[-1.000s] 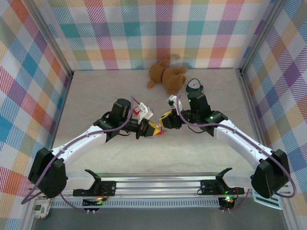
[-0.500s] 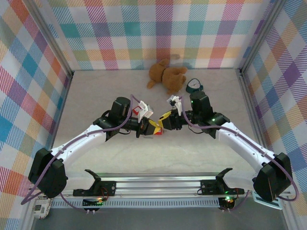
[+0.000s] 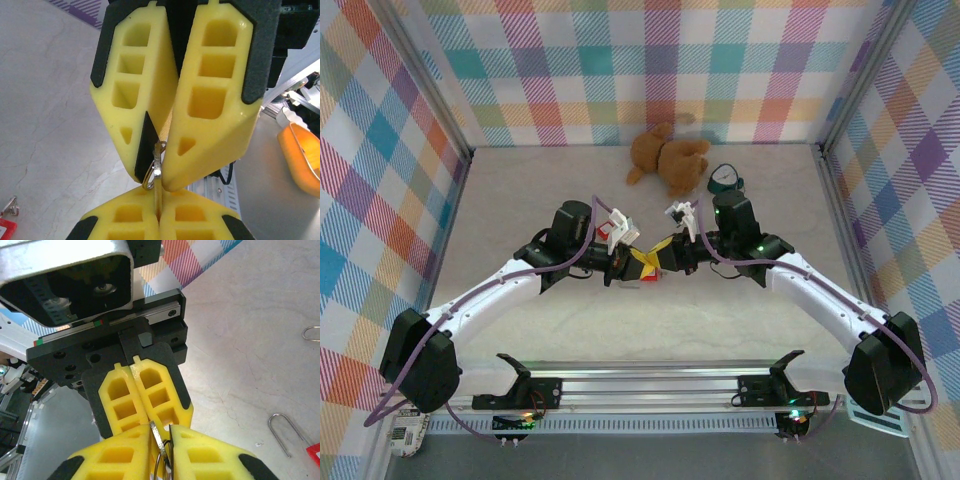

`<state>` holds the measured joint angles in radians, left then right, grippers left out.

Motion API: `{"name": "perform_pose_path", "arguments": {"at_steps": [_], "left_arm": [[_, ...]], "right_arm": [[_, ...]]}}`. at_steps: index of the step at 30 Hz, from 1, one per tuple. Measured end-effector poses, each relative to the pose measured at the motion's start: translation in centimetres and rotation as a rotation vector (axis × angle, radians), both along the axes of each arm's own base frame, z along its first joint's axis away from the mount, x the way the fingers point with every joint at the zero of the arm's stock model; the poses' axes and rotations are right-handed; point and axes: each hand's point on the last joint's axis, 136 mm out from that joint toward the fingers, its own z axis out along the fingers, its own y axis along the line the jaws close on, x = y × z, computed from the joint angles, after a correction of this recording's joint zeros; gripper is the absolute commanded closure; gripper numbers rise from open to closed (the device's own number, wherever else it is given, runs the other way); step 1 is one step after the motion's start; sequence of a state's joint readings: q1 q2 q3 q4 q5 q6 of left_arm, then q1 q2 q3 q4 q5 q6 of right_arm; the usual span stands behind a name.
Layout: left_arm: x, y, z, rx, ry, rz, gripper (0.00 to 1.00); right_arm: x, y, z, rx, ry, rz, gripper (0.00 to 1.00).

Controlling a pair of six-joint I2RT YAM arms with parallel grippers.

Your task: Unlock with the key

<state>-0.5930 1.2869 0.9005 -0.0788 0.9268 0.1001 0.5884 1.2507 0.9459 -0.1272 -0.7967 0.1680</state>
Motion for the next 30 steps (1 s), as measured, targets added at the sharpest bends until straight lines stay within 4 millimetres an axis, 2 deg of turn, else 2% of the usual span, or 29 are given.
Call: {"name": "perform_pose_path", "arguments": {"at_steps": [4, 8, 11, 16, 18, 20, 24, 27, 30], "left_arm": [[0.0, 0.0, -0.3, 0.004, 0.02, -0.003, 1.0], [0.0, 0.1, -0.7, 0.014, 0.043, -0.004, 1.0], [0.0, 0.1, -0.8, 0.016, 0.049, -0.002, 0.98], [0.2, 0.0, -0.9, 0.022, 0.051, 0.007, 0.73], [0.5, 0.0, -1.0, 0.026, 0.043, 0.018, 0.68], [0.9, 0.0, -1.0, 0.032, 0.031, 0.036, 0.59], [1.6, 0.1, -1.0, 0.04, -0.001, 0.073, 0.48], [2.2, 0.5, -0.6, 0.052, -0.034, 0.121, 0.44], [2.9, 1.1, 0.2, 0.059, -0.088, 0.185, 0.31]], "right_arm": [[0.0, 0.1, -0.3, -0.003, 0.011, 0.005, 0.86], [0.1, 0.2, -0.6, -0.007, 0.018, 0.008, 0.97], [0.1, 0.2, -0.7, -0.009, 0.016, 0.007, 1.0], [0.4, 0.1, -0.8, -0.017, -0.003, -0.025, 1.0], [0.4, 0.1, -0.7, -0.017, -0.013, -0.038, 1.0], [0.2, 0.1, -0.4, -0.017, -0.03, -0.053, 1.0], [0.5, -0.3, 0.2, -0.018, -0.056, -0.101, 1.0], [1.2, -0.6, 0.3, -0.027, -0.074, -0.147, 1.0], [2.2, -0.9, 0.1, -0.048, -0.094, -0.203, 1.0]]}}
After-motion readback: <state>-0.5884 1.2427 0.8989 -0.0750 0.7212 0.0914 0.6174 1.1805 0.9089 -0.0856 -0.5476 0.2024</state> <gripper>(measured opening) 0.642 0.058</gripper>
